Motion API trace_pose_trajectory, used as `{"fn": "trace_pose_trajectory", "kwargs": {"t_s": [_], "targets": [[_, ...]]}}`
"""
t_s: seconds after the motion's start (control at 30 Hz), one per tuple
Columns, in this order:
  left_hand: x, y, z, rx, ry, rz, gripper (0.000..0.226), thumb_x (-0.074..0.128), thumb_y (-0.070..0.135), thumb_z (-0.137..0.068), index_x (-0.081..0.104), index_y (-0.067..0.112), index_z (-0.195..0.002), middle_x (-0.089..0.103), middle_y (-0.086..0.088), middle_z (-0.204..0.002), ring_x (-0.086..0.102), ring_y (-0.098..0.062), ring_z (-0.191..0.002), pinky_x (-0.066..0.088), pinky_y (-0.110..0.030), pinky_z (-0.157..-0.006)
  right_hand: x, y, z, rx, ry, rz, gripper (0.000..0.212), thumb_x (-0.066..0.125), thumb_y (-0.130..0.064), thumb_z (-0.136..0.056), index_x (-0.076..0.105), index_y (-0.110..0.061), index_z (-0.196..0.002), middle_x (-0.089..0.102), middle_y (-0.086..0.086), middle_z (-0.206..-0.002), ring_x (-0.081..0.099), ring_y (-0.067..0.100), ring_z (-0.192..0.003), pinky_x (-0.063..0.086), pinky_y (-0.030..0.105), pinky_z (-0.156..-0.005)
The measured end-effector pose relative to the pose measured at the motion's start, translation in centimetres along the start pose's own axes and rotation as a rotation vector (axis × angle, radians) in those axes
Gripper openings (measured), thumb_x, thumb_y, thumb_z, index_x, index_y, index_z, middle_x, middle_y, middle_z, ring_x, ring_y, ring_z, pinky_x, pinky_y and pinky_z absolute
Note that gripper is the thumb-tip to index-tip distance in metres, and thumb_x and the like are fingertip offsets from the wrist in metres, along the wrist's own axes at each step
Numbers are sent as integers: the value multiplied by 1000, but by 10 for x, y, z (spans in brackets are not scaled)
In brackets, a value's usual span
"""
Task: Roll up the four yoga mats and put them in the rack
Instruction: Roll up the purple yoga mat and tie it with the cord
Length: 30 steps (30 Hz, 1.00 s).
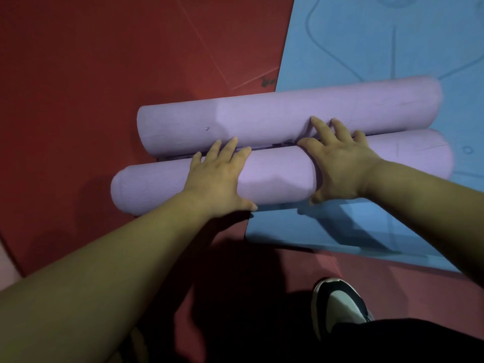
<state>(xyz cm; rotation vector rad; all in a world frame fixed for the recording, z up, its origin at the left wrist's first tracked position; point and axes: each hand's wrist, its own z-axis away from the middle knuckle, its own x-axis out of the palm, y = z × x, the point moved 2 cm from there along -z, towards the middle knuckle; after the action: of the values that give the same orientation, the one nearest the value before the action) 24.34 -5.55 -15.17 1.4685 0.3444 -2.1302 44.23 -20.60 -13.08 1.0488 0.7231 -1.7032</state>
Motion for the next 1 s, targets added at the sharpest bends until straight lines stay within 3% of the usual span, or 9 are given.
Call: {"fn": "trace_pose_trajectory", "kwargs": {"t_s": [0.2,0.37,0.6,0.87,1.0], "targets": [[-8,-3,-6,20,-27,-4,122,72,81,-61,14,37,-158,0,7,-170,1,-28,-156,12,-63,-121,-10,-2,0,-32,21,-51,116,79,-76,-47,34,-38,-148,2,3,-163,12,43,-148,30,68,-108],[-13,-6,0,82,-3,-44,117,72,83,-58,26,37,-155,2,9,-170,-2,-28,-156,7,-66,-120,-8,-4,11,-36,104,-82,108,77,-76,-43,48,-36,-139,32,4,-134,34,34,-124,44,58,-97],[-1,4,36,135,-80,54,108,70,84,-53,36,41,-147,-4,7,-169,-17,-26,-155,0,-65,-121,7,-7,39,-116,-45,-127,109,70,-83,-39,47,-41,-137,37,-6,-122,45,24,-111,49,49,-90],[22,9,55,128,-157,88,111,72,86,-51,32,45,-147,-17,11,-167,-29,-25,-151,-2,-67,-120,32,-12,56,-145,-127,-166,117,73,-84,-45,36,-43,-147,34,-8,-138,38,22,-129,42,48,-105],[22,7,50,140,-163,44,115,64,92,-52,28,44,-149,-22,10,-166,-33,-26,-149,-3,-68,-119,36,-9,53,-138,-120,-155,124,56,-98,-48,24,-44,-154,29,-7,-144,30,22,-135,34,49,-113]]}}
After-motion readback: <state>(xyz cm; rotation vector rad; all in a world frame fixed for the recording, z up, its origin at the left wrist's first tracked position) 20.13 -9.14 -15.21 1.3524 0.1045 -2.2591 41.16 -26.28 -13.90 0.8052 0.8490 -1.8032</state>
